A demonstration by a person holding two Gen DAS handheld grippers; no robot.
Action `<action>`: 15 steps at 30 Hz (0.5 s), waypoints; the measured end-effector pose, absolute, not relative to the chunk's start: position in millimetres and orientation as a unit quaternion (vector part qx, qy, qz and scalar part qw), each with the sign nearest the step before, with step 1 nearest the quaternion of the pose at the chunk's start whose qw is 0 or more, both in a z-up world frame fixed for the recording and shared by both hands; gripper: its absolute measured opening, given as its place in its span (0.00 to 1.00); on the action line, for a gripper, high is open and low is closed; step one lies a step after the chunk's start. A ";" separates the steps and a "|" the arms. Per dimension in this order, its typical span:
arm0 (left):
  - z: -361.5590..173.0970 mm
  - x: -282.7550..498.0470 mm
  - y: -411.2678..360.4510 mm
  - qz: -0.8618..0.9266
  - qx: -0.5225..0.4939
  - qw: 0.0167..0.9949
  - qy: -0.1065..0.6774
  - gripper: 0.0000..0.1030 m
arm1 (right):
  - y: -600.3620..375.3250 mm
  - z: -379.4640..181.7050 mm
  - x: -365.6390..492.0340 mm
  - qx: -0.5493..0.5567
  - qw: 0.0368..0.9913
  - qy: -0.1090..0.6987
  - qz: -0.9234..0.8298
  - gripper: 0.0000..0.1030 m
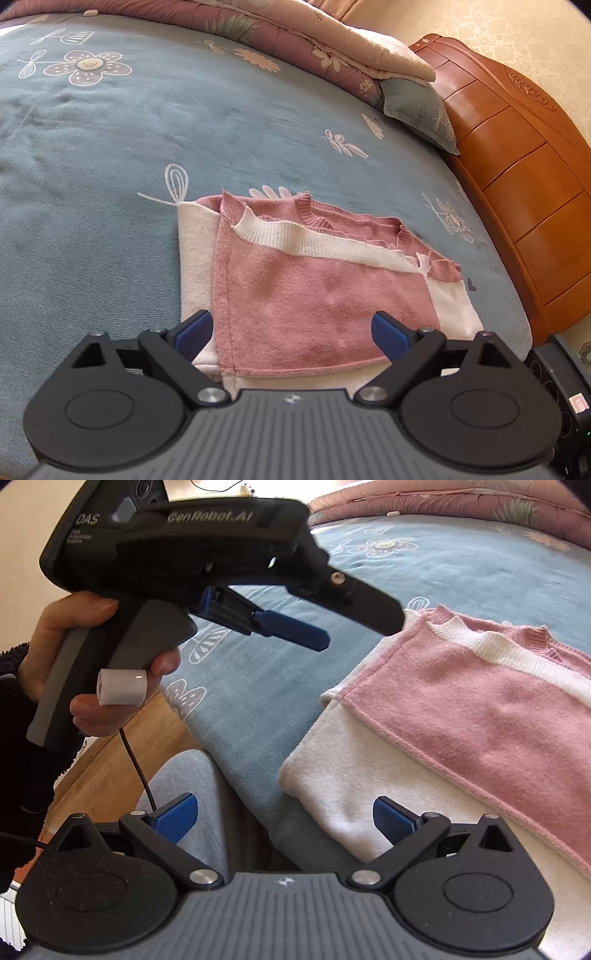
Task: Fold clothes
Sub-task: 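Lower the open left tool onto the white side edge of the sweater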
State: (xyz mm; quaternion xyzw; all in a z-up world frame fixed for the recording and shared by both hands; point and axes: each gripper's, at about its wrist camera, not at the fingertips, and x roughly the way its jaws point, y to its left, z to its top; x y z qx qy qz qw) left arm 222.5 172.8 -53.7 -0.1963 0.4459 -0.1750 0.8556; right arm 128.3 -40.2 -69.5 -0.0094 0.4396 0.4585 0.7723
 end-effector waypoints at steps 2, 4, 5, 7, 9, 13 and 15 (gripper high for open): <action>-58.6 230.1 178.4 -0.183 -0.223 0.848 0.444 0.90 | -61.9 -67.9 139.6 0.011 0.789 0.440 0.428 1.00; -65.0 238.3 184.4 -0.190 -0.251 0.840 0.442 0.90 | -84.3 -68.0 151.8 0.040 0.806 0.444 0.390 1.00; -68.4 242.4 187.1 -0.192 -0.260 0.837 0.442 0.90 | -96.3 -68.2 155.8 0.058 0.812 0.445 0.373 1.00; -74.2 250.5 191.6 -0.185 -0.263 0.836 0.445 0.90 | -118.0 -71.1 161.3 0.094 0.821 0.444 0.345 1.00; -80.4 259.3 196.7 -0.171 -0.259 0.838 0.448 0.90 | -134.6 -71.5 162.9 0.116 0.829 0.440 0.325 1.00; -100.0 275.6 205.8 -0.169 -0.267 0.822 0.473 0.90 | -154.8 -73.3 161.3 0.125 0.836 0.442 0.300 1.00; -115.1 281.4 208.9 -0.174 -0.276 0.811 0.486 0.90 | -156.6 -76.7 159.6 0.119 0.837 0.445 0.295 1.00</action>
